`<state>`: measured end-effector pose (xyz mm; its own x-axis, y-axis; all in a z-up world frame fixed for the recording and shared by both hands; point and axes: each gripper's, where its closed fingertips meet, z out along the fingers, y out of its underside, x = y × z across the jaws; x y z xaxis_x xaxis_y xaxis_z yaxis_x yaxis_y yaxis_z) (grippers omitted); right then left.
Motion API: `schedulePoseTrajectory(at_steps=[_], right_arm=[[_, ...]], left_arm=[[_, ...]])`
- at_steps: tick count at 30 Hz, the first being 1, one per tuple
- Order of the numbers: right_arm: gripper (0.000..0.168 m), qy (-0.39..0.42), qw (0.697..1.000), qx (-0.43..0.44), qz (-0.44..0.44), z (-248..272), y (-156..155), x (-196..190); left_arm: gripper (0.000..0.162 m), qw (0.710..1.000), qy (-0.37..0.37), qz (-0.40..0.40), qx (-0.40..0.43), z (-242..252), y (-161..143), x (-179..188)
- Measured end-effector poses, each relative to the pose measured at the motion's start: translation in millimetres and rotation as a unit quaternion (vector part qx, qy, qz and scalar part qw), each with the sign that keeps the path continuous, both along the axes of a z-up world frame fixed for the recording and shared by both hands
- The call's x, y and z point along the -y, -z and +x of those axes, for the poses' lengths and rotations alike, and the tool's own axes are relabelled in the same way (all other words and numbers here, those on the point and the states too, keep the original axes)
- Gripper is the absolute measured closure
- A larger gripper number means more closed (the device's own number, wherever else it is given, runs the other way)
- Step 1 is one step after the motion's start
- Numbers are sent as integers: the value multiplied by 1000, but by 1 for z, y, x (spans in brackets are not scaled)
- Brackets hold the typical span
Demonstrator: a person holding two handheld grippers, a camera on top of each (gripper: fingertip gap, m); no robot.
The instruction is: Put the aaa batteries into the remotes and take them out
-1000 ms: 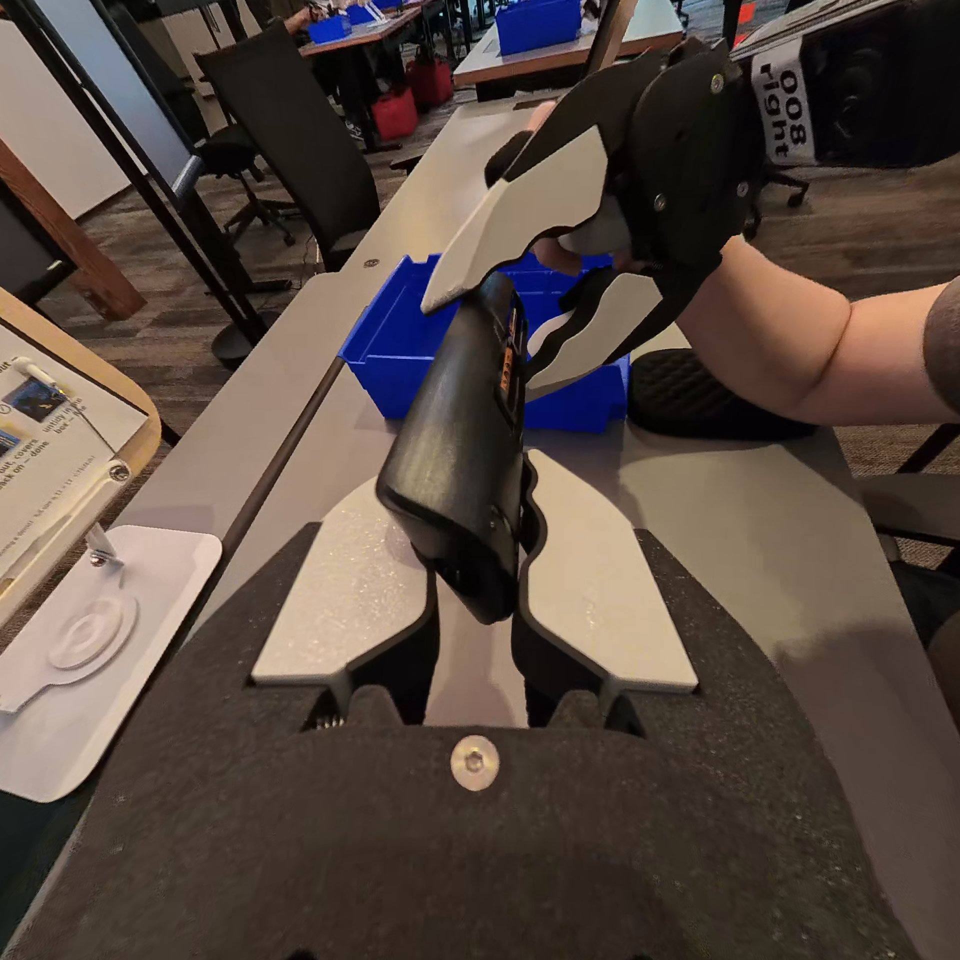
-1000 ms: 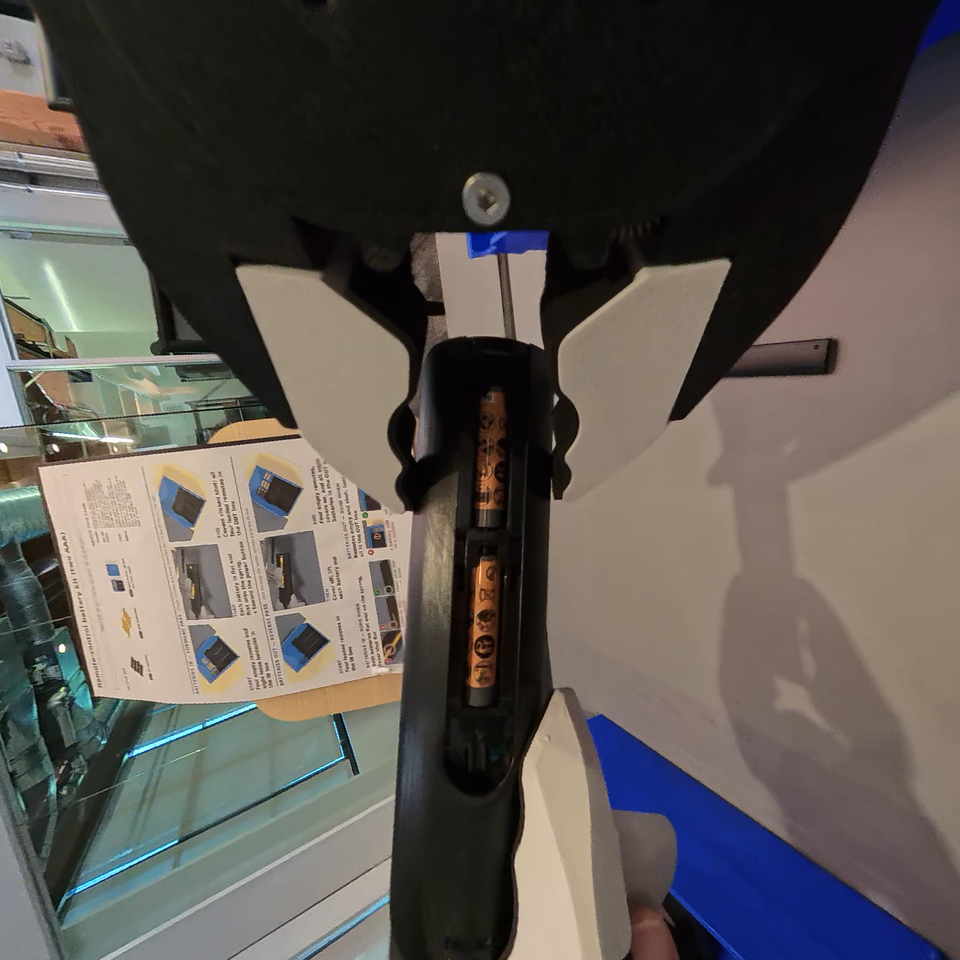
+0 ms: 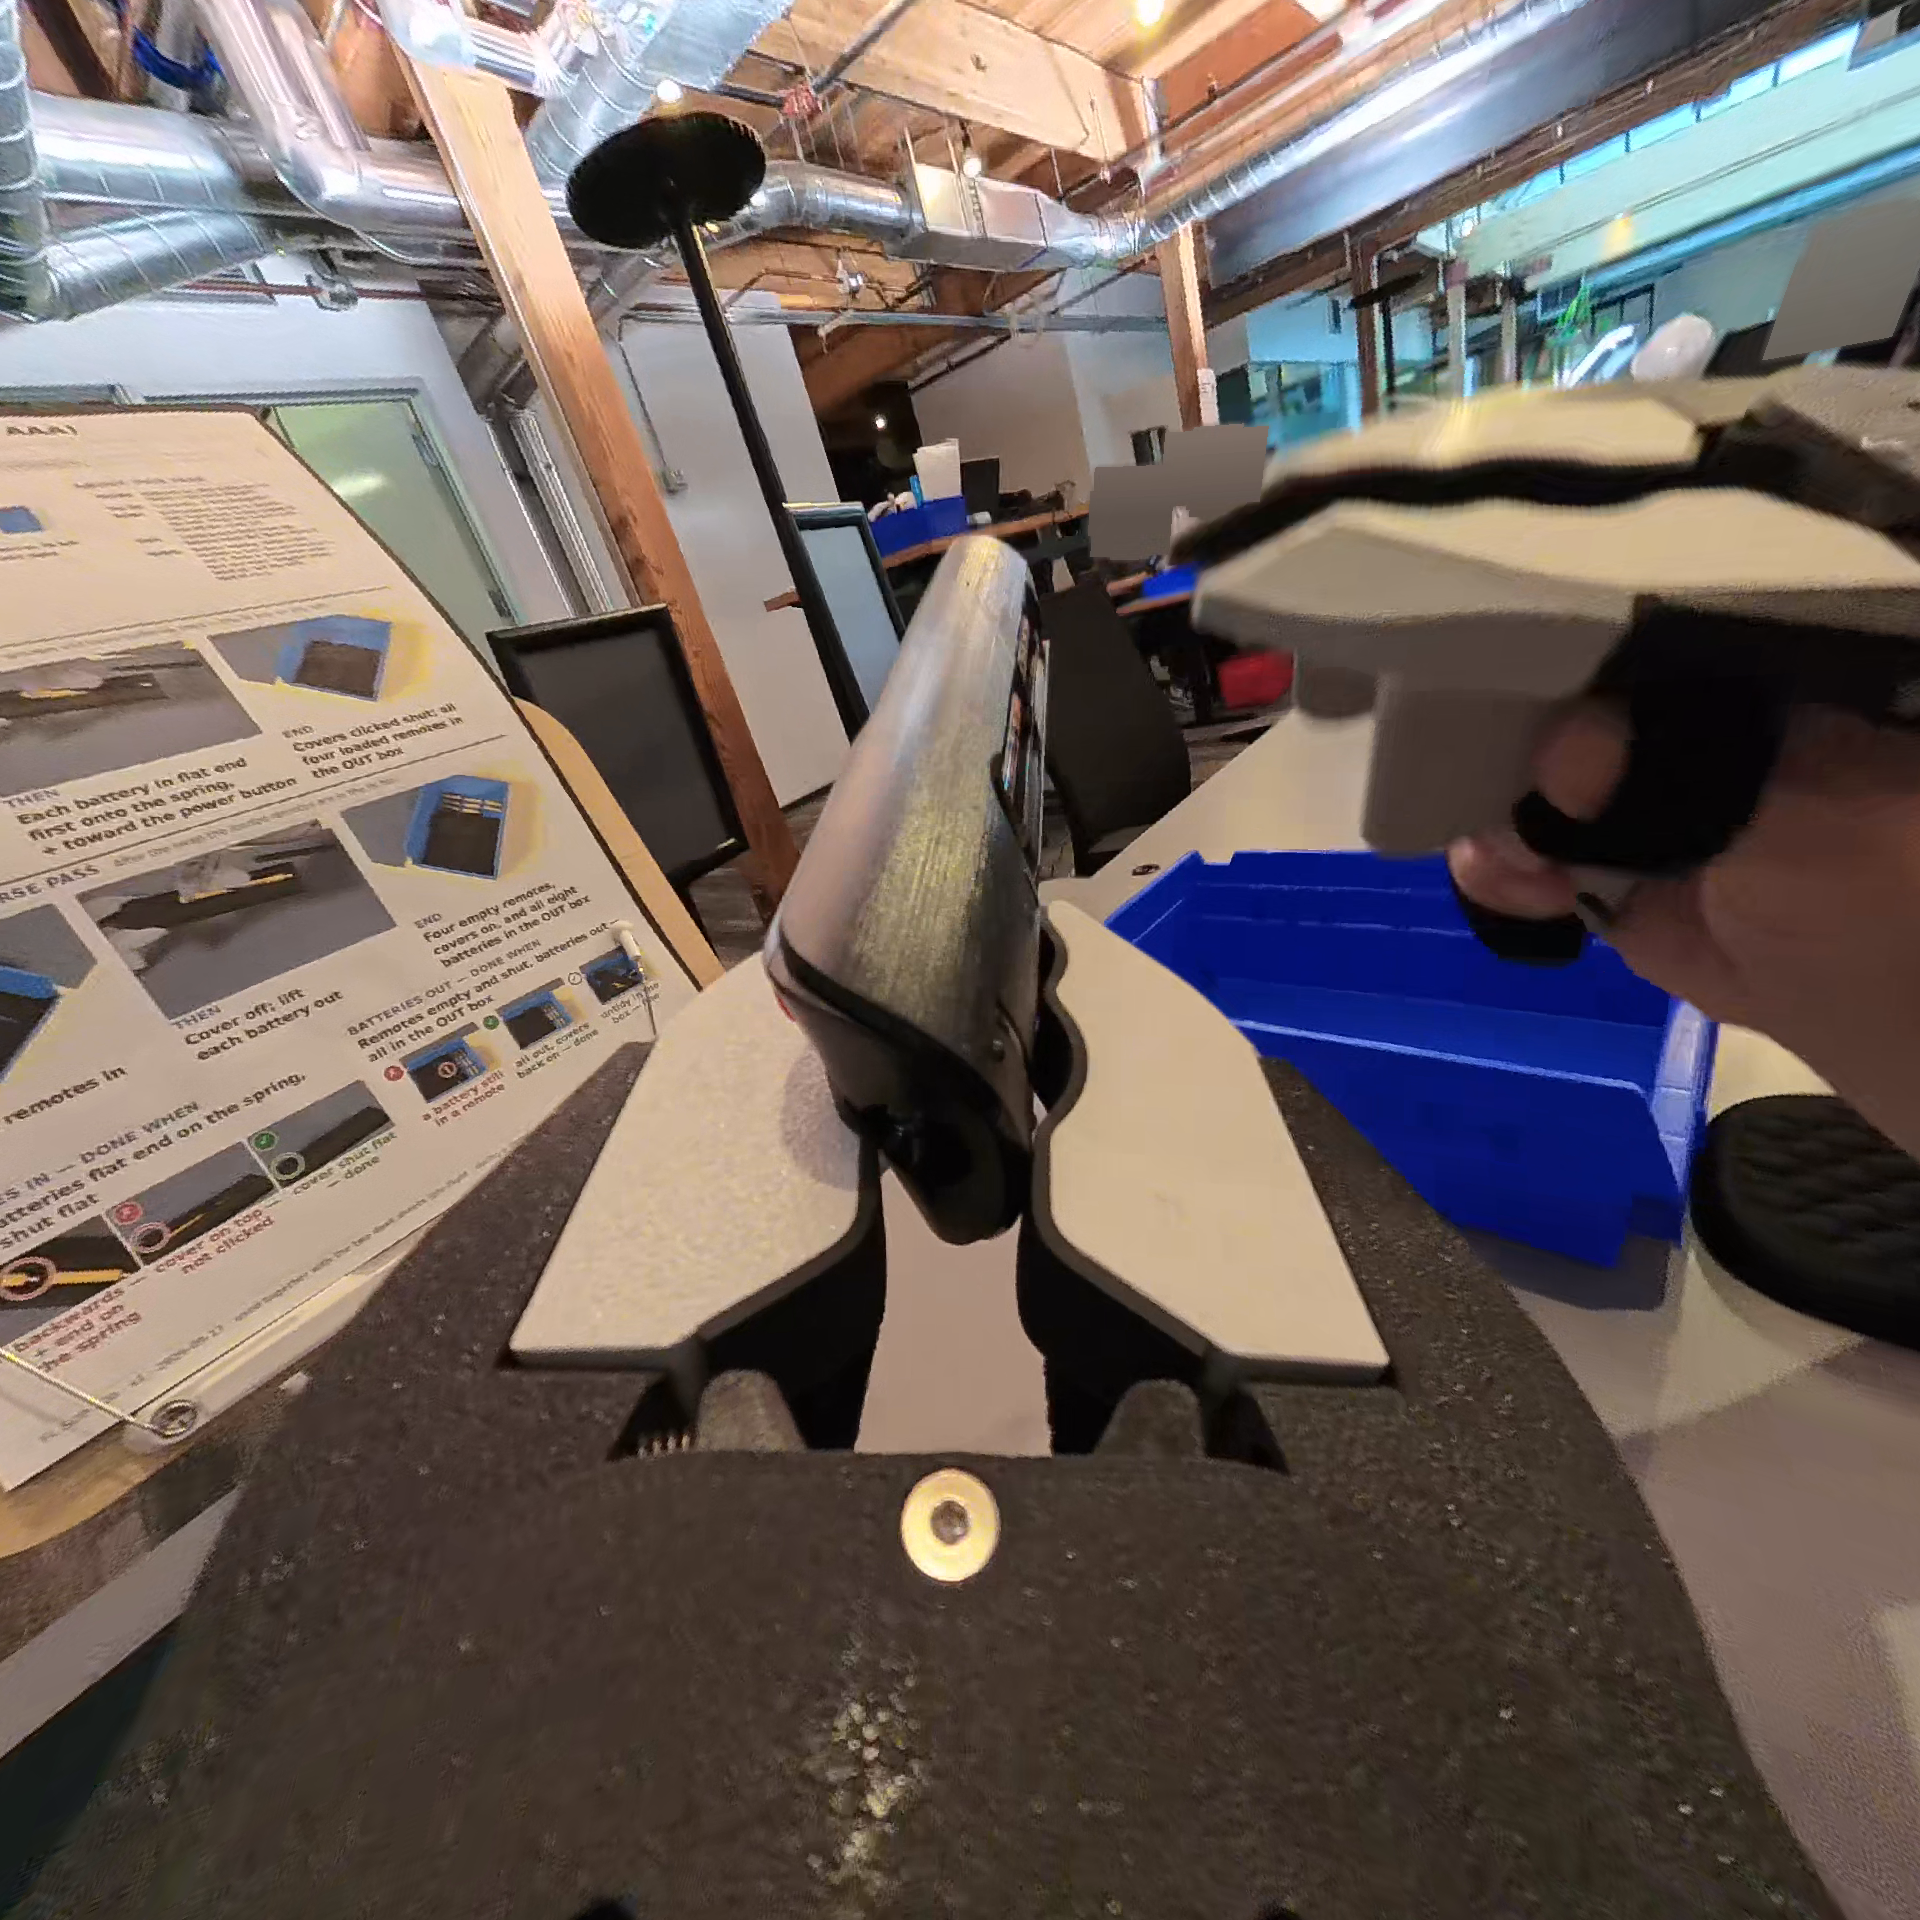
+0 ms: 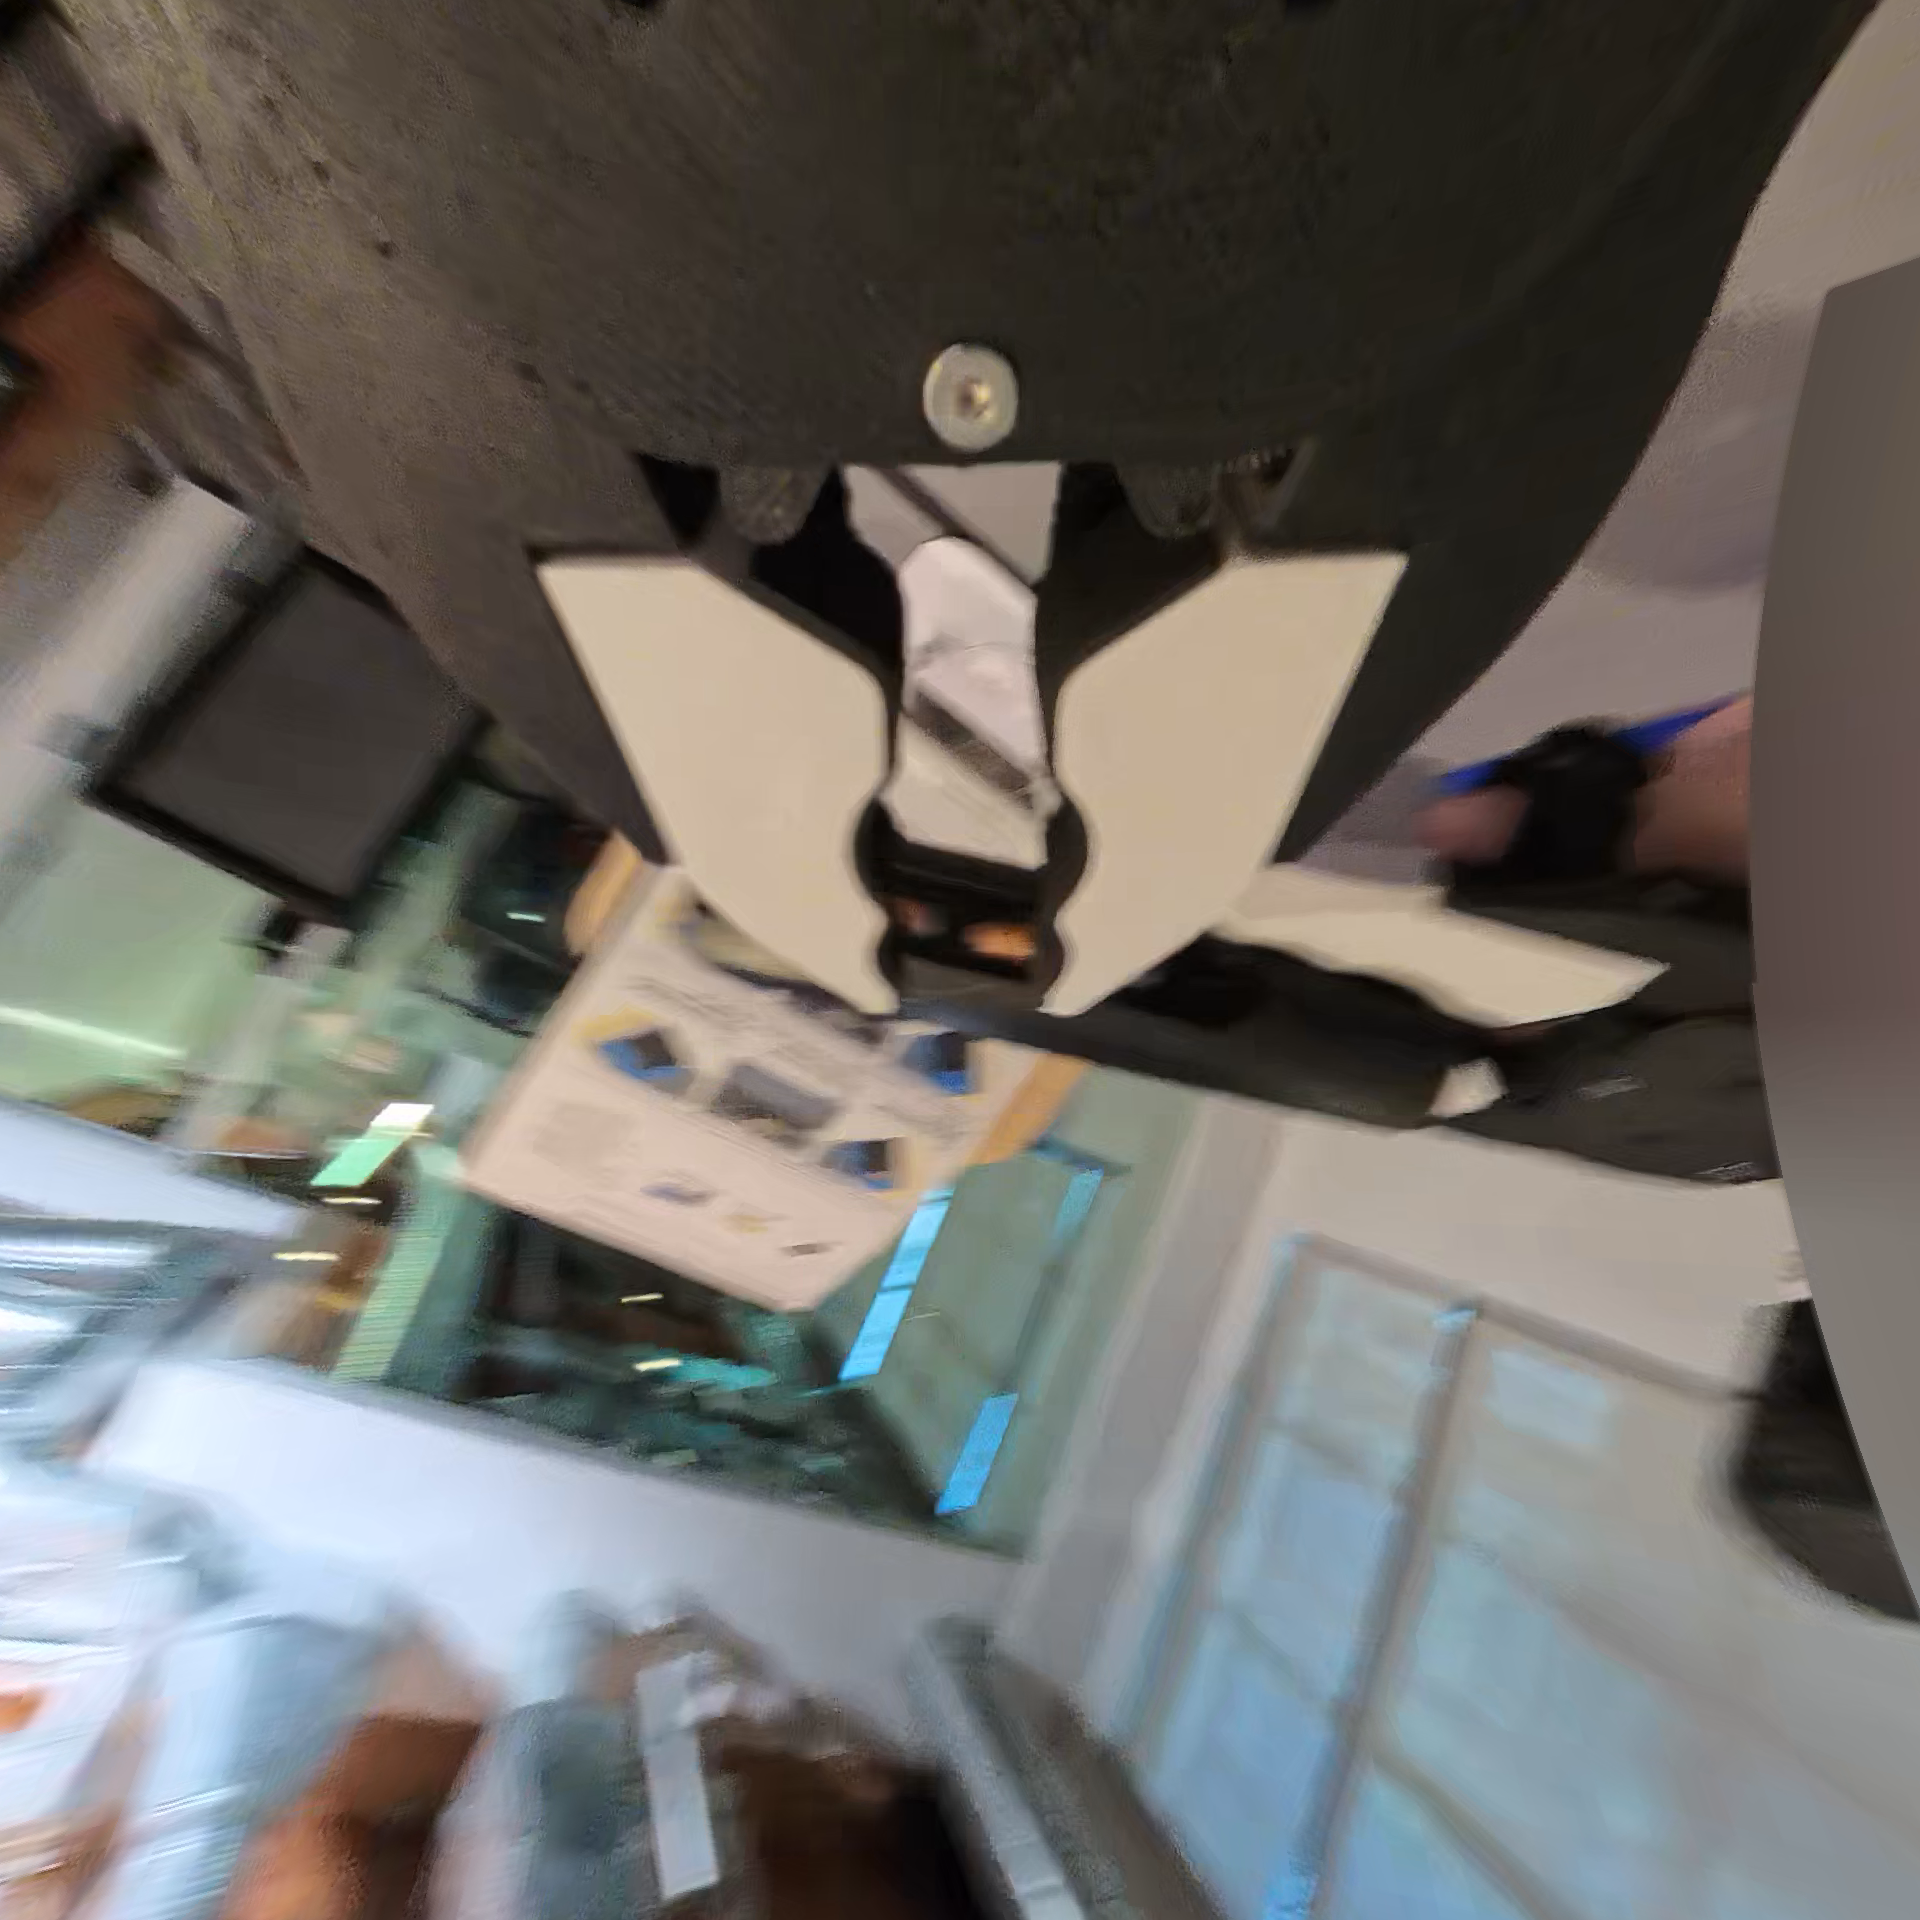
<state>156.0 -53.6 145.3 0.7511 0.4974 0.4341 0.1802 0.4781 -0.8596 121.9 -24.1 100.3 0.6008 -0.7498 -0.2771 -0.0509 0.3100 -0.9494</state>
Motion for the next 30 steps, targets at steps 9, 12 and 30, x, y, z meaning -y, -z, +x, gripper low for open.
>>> schedulePoseTrajectory(at_steps=[9, 12, 30], right_arm=[[167, -33, 997, 20, -61, -24, 31, -8], [167, -29, 998, 21, -56, -23, 31, -8], [167, -44, 996, 5, -78, -26, 33, -7]], left_arm=[[137, 999, -19, 28, -28, 8, 5, 5], [136, 998, -27, 42, -33, 10, 5, 8], [137, 996, -56, 63, -42, 10, 5, 9]])
